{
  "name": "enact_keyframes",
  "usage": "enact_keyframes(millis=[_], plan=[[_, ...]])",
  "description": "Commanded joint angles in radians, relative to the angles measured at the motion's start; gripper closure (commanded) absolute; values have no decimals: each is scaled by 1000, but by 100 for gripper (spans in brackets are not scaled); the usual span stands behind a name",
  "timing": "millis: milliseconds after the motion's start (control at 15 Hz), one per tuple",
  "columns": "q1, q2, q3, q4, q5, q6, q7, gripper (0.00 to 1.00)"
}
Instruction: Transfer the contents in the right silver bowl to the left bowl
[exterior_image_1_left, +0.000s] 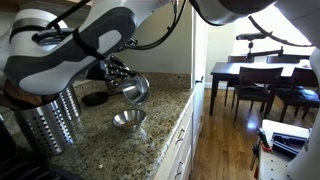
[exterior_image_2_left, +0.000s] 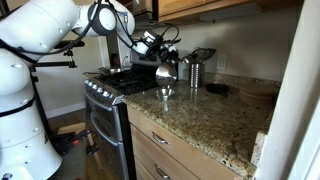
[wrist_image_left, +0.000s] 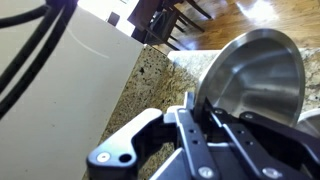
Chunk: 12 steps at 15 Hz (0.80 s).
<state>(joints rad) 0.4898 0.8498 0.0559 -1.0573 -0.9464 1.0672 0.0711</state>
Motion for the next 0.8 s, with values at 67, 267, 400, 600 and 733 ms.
enact_keyframes(millis=[67, 267, 400, 600, 733], plan=[[-31, -38, -2, -3, 50, -26, 61, 92], [-51, -55, -1, -8, 68, -21, 95, 92], [-63, -64, 0, -11, 80, -18, 123, 92], [-80, -84, 3, -22, 99, -13, 159, 92], [-95, -105, 5, -35, 126, -6, 187, 92]])
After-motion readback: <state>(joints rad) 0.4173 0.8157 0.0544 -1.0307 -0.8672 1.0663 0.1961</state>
